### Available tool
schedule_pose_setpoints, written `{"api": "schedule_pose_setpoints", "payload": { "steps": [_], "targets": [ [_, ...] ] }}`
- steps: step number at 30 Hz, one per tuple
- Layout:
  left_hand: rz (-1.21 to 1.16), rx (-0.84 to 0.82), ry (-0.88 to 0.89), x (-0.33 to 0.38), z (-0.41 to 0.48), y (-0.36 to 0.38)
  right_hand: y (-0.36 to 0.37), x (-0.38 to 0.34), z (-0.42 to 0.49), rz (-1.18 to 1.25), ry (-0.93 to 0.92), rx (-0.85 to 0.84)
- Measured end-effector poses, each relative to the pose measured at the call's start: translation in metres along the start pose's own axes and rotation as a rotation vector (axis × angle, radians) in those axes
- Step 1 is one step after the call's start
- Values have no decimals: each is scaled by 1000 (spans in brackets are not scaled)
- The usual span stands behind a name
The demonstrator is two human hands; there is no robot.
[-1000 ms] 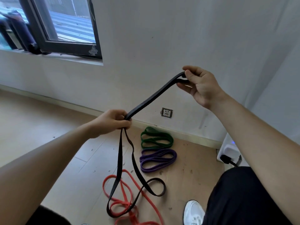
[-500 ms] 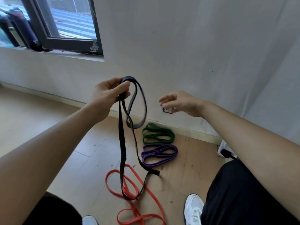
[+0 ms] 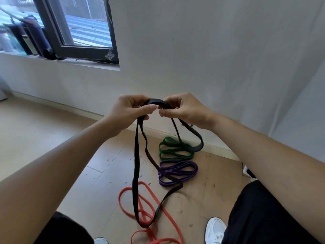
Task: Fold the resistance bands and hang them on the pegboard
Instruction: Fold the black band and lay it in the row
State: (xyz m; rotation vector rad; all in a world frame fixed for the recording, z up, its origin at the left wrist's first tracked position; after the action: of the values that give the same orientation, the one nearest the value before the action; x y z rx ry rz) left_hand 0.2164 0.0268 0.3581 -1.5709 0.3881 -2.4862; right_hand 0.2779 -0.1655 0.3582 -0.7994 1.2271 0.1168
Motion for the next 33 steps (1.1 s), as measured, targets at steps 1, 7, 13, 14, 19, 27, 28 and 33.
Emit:
{"api": "schedule_pose_setpoints", "payload": {
  "steps": [1, 7, 13, 14, 19, 27, 28, 33],
  "targets": [
    [11, -3, 2, -1, 0, -1, -1, -2, -1, -15, -10, -1],
    [106, -139, -44, -11, -5, 8, -16, -10, -1, 52, -56, 20],
    [101, -256, -130, -39, -12, 22, -34, -13, -3, 248, -72, 181],
    [89, -276, -149, -42, -12, 23, -38, -12, -3, 284, -65, 214],
    [144, -399, -226, -58, -21, 31, -70, -15, -10, 506, -41, 418],
    [-36, -211, -260, -55, -11, 13, -112, 29, -23, 556, 134, 530],
    [-80, -168, -265, -55, -10, 8, -114, 36, -24, 527, 158, 517],
    [-307, 90, -229, -48, 1, -11, -115, 69, -29, 299, 258, 425]
  ]
}}
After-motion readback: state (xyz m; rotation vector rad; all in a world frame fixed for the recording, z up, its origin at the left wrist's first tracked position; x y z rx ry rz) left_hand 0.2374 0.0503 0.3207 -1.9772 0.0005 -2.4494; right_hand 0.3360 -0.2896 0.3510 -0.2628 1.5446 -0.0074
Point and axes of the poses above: each hand's wrist, its own z-axis towards the middle knuckle, its own y-axis out of the palm, x = y × z, the point moved 3 cm from there along z, towards the middle knuckle, and after that the axes turned 9 degrees about y, right-handed, at the moved point
